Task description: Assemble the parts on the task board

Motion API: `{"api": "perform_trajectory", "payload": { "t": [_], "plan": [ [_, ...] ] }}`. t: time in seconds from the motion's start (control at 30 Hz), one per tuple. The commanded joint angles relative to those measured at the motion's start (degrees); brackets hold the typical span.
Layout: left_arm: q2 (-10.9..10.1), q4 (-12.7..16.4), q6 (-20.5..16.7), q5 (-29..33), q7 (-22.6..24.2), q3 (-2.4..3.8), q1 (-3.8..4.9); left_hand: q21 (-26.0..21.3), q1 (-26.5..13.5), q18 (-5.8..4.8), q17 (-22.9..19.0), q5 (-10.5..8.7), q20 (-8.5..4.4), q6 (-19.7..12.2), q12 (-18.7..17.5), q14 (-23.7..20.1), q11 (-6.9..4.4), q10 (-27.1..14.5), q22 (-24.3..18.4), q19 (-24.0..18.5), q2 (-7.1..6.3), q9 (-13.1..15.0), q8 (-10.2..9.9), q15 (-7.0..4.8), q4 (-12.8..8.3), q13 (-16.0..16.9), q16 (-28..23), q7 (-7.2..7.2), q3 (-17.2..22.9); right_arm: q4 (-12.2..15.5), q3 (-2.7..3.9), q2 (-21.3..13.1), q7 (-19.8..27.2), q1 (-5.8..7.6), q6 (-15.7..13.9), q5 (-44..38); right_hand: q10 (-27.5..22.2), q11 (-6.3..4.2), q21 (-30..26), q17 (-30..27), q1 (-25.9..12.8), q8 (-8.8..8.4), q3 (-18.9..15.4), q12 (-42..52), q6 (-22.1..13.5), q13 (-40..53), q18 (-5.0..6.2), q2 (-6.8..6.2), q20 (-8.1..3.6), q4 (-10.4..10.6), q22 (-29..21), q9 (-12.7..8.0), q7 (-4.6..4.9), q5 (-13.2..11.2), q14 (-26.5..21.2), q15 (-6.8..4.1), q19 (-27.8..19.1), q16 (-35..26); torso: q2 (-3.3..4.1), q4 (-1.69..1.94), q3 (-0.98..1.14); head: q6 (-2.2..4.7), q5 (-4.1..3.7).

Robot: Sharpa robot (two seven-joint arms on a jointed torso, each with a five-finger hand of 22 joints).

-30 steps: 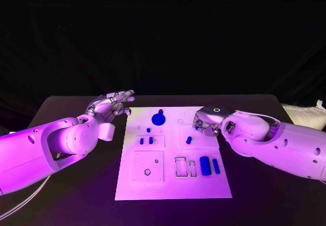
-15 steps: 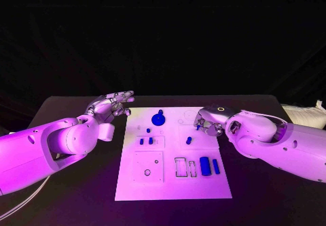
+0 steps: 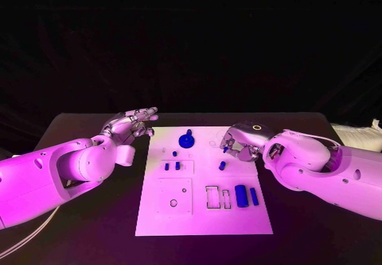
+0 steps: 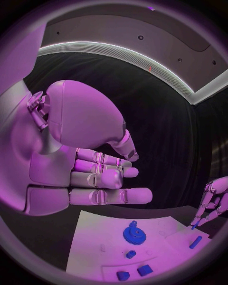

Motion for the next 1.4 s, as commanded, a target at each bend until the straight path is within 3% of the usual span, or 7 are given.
{"api": "perform_trajectory", "payload": {
  "t": [0.03, 0.3, 0.43, 0.57, 0.73, 0.93, 1.4],
  "plan": [
    [0.17, 0.01, 1.35, 0.18, 0.14, 0.02, -0.03, -0.21, 0.17, 0.61, -0.06, 0.37, 0.18, -0.28, 0.27, -0.19, 0.05, -0.48, -0.06, -0.04, 0.24, -0.05, 0.16, 0.17, -0.26, 0.06, 0.02, 0.01, -0.02, 1.71, 0.05, 0.96, 0.11, -0.09, -1.03, -0.31, 0.48, -0.47, 0.32, 2.98, -0.55, 0.21, -0.16, 0.25, 0.53, 0.09, 0.13, 0.25, -0.02, 0.01, 3.82, 0.07, -0.04, 0.04, 3.8, -0.04, 0.9, 0.33, 0.04, 0.03, 0.01, -0.07, 0.68],
    [0.44, 0.02, 1.56, 0.18, 0.13, 0.02, -0.08, -0.23, 0.18, 0.6, -0.14, 0.38, 0.2, -0.35, 0.34, -0.23, 0.07, -0.59, -0.07, -0.04, 0.24, -0.06, 0.16, 0.19, -0.29, 0.08, 0.01, 0.04, -0.03, 3.35, 0.02, 5.01, 0.83, -1.08, -0.44, -1.26, 0.51, -0.44, 0.31, 2.99, -0.6, 0.21, -0.2, 0.25, 0.54, 0.07, 0.13, 0.2, -0.04, -0.03, 3.81, 0.08, 0.01, 0.04, 3.8, -0.06, 0.89, 0.34, 0.04, 0.13, -0.16, -0.88, 2.94],
    [0.47, 0.07, 1.95, 0.18, 0.14, 0.02, -0.08, -0.25, 0.19, 0.6, -0.2, 0.39, 0.21, -0.38, 0.4, -0.27, 0.09, -0.68, -0.08, -0.05, 0.2, -0.05, 0.16, 0.21, -0.33, 0.09, 0.0, 0.05, -0.06, 3.0, -0.08, 7.14, 1.27, -2.61, 0.08, -1.95, 0.51, -0.42, 0.28, 2.98, -0.64, 0.2, -0.24, 0.24, 0.54, 0.04, 0.15, 0.14, -0.06, -0.08, 3.76, 0.09, 0.06, 0.04, 3.8, -0.06, 0.87, 0.34, 0.06, 0.04, -0.19, -1.68, 4.6],
    [0.5, 0.21, 2.33, 0.18, 0.23, 0.02, -0.08, -0.27, 0.19, 0.6, -0.23, 0.39, 0.22, -0.4, 0.43, -0.29, 0.1, -0.73, -0.09, -0.06, 0.18, -0.05, 0.16, 0.22, -0.36, 0.1, 0.0, 0.05, -0.08, 1.99, -0.36, 9.14, 1.8, -4.6, 0.57, -2.29, 0.5, -0.39, 0.28, 2.98, -0.71, 0.19, -0.31, 0.23, 0.54, 0.01, 0.15, 0.07, -0.07, -0.13, 3.76, 0.11, 0.1, 0.04, 3.79, -0.06, 0.87, 0.34, 0.06, 0.07, -0.19, -2.11, 5.19],
    [0.48, 0.34, 2.41, 0.18, 0.26, 0.02, -0.08, -0.27, 0.19, 0.6, -0.24, 0.39, 0.22, -0.4, 0.43, -0.29, 0.1, -0.73, -0.09, -0.06, 0.17, -0.05, 0.16, 0.22, -0.36, 0.1, 0.0, 0.05, -0.08, 0.64, -0.66, 10.91, 2.46, -6.11, 0.85, -2.29, 0.43, -0.35, 0.29, 2.94, -0.79, 0.15, -0.37, 0.19, 0.49, -0.05, 0.14, 0.01, -0.08, -0.18, 3.78, 0.11, 0.15, 0.04, 3.78, -0.05, 0.88, 0.32, 0.13, 0.01, -0.13, -2.02, 5.26],
    [0.49, 0.43, 2.44, 0.18, 0.23, 0.02, -0.08, -0.29, 0.19, 0.6, -0.26, 0.39, 0.24, -0.43, 0.51, -0.33, 0.12, -0.83, -0.1, -0.07, 0.13, -0.05, 0.18, 0.24, -0.4, 0.12, 0.01, 0.06, -0.12, -0.42, -0.95, 12.61, 2.96, -7.37, 1.3, -2.19, 0.41, -0.34, 0.26, 2.96, -0.81, 0.14, -0.39, 0.18, 0.48, -0.06, 0.15, 0.0, -0.08, -0.2, 3.73, 0.11, 0.17, 0.04, 3.78, -0.04, 0.86, 0.33, 0.09, -0.02, -0.12, -2.48, 5.56],
    [0.51, 0.35, 2.46, 0.17, 0.0, 0.02, -0.08, -0.29, 0.19, 0.6, -0.26, 0.39, 0.24, -0.43, 0.51, -0.33, 0.12, -0.83, -0.1, -0.07, 0.13, -0.05, 0.18, 0.24, -0.4, 0.12, 0.01, 0.06, -0.12, -2.02, -1.34, 14.45, 3.23, -7.95, 2.58, -2.27, 0.38, -0.3, 0.25, 2.96, -0.92, 0.12, -0.47, 0.17, 0.45, -0.11, 0.15, 0.01, -0.09, -0.22, 3.73, 0.12, 0.22, 0.04, 3.78, -0.02, 0.85, 0.34, 0.07, -0.01, -0.05, -3.26, 5.56]
  ]
}}
